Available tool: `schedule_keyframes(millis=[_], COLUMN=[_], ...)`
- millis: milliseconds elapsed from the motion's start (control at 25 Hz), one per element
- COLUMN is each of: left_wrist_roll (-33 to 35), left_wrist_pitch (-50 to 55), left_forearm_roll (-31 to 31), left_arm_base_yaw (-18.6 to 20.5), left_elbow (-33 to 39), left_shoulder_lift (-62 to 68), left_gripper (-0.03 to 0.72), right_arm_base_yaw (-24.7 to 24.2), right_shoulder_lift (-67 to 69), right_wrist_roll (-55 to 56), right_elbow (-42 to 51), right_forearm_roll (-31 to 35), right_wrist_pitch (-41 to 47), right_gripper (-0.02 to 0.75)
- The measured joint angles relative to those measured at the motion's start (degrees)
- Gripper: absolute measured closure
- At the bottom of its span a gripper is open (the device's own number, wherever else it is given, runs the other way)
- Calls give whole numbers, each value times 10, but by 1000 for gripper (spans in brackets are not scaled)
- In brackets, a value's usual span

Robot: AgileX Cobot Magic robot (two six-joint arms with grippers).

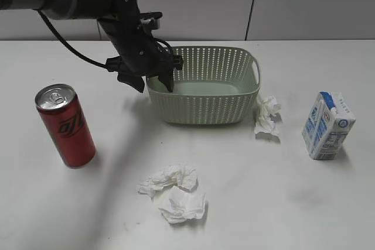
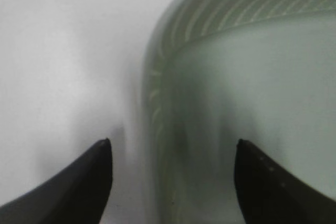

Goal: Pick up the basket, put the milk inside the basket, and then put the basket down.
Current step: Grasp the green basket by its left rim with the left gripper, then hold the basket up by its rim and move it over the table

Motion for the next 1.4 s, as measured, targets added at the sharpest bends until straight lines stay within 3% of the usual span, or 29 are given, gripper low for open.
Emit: schedule_keyframes(millis=[160,560,840,1240,1400], left_wrist_roll=[0,0,-5,-88,-124], left_wrist_pitch=[-4,-3,34,63,77], left_forearm_roll=[-3,-15,-53,-55,18], left_arm_base_yaw=[0,0,0,0,-19], left_elbow=[0,0,0,0,0], left_shoulder_lift=[2,2,2,-62,-131], left_gripper=[234,650,679,680,680], right_arm_base_yaw=[0,0,0,0,0], right_shoulder_lift=[0,0,0,0,0], right_wrist_roll=[0,0,1,1,1], right_elbow=[0,0,0,0,0], right_forearm_roll=[0,0,0,-1,-1], right_wrist_pitch=[0,0,0,0,0], right_gripper=[166,166,166,165,165])
